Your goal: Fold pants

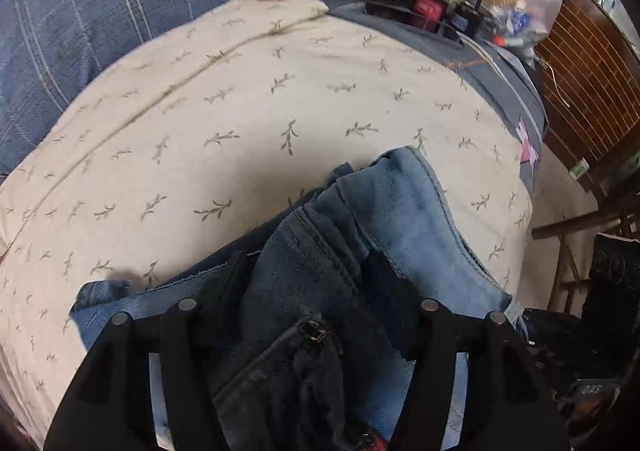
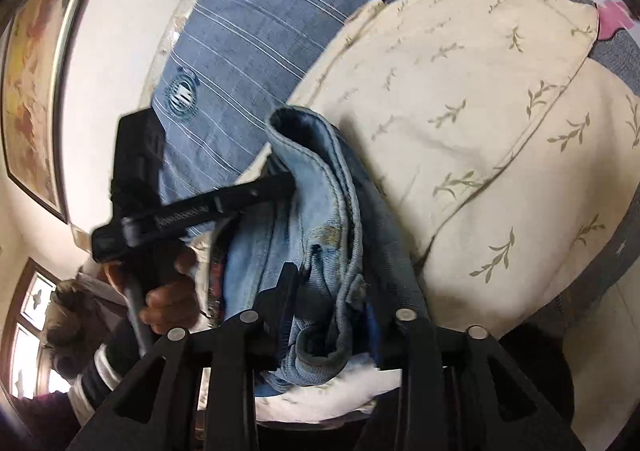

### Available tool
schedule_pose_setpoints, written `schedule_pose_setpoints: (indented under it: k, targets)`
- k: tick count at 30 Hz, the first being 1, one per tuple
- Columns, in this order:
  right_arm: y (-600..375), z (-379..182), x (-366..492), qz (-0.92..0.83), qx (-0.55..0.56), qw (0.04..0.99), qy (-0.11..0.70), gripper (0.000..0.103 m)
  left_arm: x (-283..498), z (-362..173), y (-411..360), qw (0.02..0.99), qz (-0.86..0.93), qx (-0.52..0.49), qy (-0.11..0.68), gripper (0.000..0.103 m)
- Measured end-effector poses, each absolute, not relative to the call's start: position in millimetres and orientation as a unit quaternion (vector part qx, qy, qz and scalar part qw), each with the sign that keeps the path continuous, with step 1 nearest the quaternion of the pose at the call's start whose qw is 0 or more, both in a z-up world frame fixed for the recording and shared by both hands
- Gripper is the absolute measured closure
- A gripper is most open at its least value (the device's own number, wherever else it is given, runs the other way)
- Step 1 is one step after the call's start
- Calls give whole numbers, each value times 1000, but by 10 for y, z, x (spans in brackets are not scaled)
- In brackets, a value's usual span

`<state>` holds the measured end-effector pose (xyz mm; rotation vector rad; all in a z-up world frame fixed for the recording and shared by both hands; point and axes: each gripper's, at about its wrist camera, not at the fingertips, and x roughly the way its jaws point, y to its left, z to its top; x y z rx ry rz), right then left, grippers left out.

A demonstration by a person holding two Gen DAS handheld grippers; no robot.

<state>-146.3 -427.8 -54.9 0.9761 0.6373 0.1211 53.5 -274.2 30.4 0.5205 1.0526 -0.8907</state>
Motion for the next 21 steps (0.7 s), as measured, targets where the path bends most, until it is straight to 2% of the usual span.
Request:
schedule_pose_setpoints:
  k: [2,8,12,15,21]
  targets:
    - [-4283,-485,-1451,59,444,840,307,61,439,396,-2724,749,-396,251,468,41]
    - [-4365,-240,-1431,39,429,852,298,56,282,563,-2574,782,-356,270,435,39]
    - [-4389,-51,-1285,32,398,865,304,54,304,594,-2382,794,-337,253,438,39]
    - [-4370,39,-1124,29,373,874,312,48,339,605,-2251,797,-331,234,447,39]
    - [-4390,134,-673,21,356,875,328,43,397,714,-1996,805,-325,204,454,33]
